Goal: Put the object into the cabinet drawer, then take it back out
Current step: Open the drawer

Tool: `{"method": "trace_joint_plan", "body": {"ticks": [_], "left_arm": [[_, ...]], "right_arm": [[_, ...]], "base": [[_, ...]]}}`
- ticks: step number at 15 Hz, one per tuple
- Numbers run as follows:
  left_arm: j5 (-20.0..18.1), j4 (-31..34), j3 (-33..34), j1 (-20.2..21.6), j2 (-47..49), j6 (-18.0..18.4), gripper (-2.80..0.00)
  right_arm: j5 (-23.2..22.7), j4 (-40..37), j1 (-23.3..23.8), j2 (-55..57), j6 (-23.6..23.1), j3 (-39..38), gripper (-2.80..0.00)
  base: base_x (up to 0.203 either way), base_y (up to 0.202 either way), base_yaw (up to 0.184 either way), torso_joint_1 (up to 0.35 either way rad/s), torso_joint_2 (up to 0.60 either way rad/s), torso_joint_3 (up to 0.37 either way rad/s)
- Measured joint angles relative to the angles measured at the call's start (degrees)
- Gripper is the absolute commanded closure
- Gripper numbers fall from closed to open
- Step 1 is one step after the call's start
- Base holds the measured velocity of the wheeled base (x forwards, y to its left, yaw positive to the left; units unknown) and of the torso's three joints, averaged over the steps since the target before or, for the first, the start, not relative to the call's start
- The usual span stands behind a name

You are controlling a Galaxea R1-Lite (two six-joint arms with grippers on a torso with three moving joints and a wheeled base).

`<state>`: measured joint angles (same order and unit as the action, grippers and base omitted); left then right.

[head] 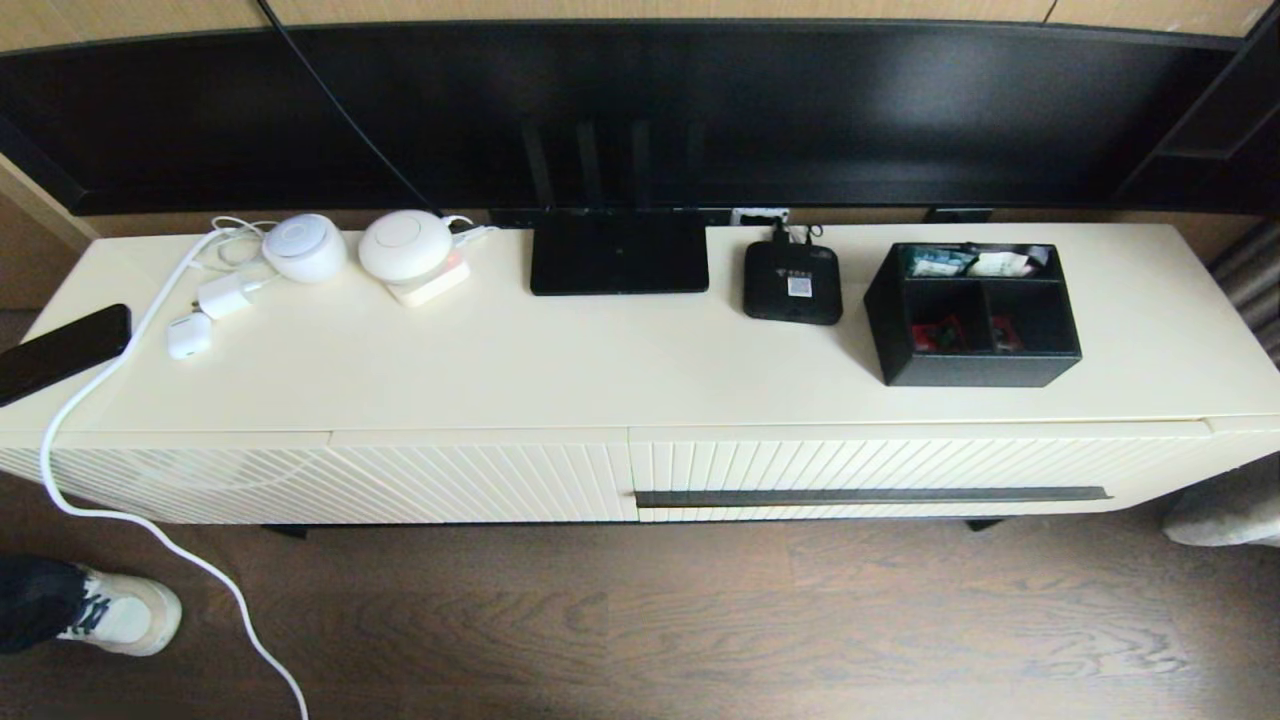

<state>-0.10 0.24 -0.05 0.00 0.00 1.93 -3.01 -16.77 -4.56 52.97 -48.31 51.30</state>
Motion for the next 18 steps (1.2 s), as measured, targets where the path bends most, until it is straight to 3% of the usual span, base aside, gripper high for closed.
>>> {"method": "trace_joint_plan", "body": {"ticks": [2,4,8,13,18], "left_arm": [[0.0,0.0,0.0,0.0,0.0,0.0,0.0],[0.0,0.0,0.0,0.0,0.0,0.0,0.0],[0.0,0.0,0.0,0.0,0.0,0.0,0.0],[0.0,0.0,0.0,0.0,0.0,0.0,0.0],[0.0,0.0,0.0,0.0,0.0,0.0,0.0]], "right_arm": [[1.5,1.9,-4.8,7.4,-4.6,-1.1,0.0],[4.4,5.3,-9.7,14.6,-5.8,-2.9,0.0],[7.4,17.7,-16.5,27.1,-12.7,-9.3,0.0],[8.2,39.6,-18.5,39.1,-24.9,-18.8,0.0],[7.8,49.8,-18.0,46.9,-32.2,-21.4,0.0]], "base": [[0.0,0.0,0.0,0.0,0.0,0.0],[0.0,0.0,0.0,0.0,0.0,0.0],[0.0,0.0,0.0,0.0,0.0,0.0],[0.0,0.0,0.0,0.0,0.0,0.0],[0.0,0.0,0.0,0.0,0.0,0.0]]}}
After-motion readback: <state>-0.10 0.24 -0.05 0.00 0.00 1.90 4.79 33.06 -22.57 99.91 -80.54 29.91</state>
